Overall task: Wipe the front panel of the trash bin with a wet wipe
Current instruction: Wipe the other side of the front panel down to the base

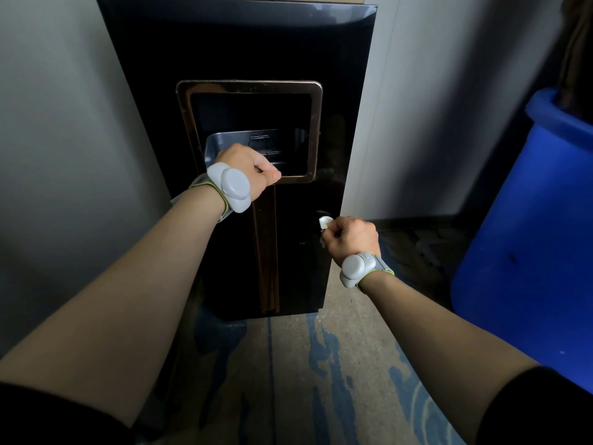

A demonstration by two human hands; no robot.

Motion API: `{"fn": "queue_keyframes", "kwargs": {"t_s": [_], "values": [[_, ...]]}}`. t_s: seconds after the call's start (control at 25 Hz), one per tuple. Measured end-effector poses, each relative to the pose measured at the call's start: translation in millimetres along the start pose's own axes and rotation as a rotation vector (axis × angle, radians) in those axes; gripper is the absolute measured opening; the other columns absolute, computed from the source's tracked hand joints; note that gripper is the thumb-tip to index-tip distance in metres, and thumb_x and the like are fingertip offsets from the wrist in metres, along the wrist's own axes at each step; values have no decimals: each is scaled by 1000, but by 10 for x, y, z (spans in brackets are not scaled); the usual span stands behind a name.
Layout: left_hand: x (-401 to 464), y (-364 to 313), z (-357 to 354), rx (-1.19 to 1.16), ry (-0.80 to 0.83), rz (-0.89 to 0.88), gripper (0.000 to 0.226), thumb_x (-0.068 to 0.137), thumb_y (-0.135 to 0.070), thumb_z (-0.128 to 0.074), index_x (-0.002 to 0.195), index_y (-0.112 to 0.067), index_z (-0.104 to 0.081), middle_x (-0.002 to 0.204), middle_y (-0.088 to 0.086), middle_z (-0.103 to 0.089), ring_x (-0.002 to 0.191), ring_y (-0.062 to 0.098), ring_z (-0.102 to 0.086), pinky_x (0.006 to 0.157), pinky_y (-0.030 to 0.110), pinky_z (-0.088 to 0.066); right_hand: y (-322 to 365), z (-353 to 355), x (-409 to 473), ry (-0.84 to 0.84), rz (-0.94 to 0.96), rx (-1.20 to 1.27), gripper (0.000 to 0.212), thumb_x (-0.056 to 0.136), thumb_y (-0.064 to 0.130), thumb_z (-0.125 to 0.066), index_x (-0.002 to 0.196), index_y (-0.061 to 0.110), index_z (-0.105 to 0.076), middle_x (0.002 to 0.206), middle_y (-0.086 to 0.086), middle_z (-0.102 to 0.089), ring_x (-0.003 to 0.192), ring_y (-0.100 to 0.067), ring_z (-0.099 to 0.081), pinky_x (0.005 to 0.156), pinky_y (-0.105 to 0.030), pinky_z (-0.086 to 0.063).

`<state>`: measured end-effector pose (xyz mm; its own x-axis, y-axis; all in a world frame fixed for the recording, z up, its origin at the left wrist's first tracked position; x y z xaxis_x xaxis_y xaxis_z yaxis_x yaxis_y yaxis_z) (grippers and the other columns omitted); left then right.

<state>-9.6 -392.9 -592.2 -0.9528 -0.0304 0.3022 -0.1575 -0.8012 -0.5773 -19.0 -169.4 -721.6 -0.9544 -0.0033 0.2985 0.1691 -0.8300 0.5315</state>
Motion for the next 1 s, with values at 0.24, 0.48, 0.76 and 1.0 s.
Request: {"fn": "queue_keyframes", "kwargs": {"t_s": [0.24, 0.48, 0.76, 1.0], "values": [[7, 11, -6, 0, 4, -1, 10, 85, -33, -70, 86, -28, -78, 77, -18, -69, 82, 7, -67, 74, 20, -51, -120, 30, 24, -15, -39, -13, 18, 85, 34, -60, 81, 18, -69, 81, -5, -69, 79, -33, -61, 65, -32, -48], [2, 22, -2, -6, 1, 18, 10, 85, -35, -70, 86, -29, -78, 82, -12, -73, 82, 8, -68, 63, 13, -44, -191, 51, 38, -24, -74, -5, 17, 85, 34, -60, 80, 19, -68, 81, -5, -68, 79, -32, -59, 63, -29, -42], [1, 18, -3, -7, 7, 19, 13, 86, -32, -70, 92, -24, -79, 87, -10, -73, 87, 10, -68, 72, 18, -47, -342, 156, 51, -43, -129, 7, 23, 84, 37, -61, 72, 18, -66, 72, -4, -67, 74, -30, -61, 64, -34, -53], [-12, 27, 1, -4, 7, 30, 11, 86, -34, -70, 90, -27, -79, 86, -8, -75, 86, 12, -69, 80, 26, -55, 13, -54, -62, 43, 64, 34, 27, 81, 43, -63, 69, 19, -61, 67, 4, -66, 70, -25, -62, 64, -32, -53]]}}
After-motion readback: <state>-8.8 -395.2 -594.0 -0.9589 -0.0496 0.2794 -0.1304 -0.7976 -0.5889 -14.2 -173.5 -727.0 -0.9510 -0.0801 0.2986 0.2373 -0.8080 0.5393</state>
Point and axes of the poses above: each hand's wrist, its own x-axis towards the middle knuckle, its own z-axis out of the back of the hand, y = z × x, the point moved 9 cm from there along x, towards the middle knuckle
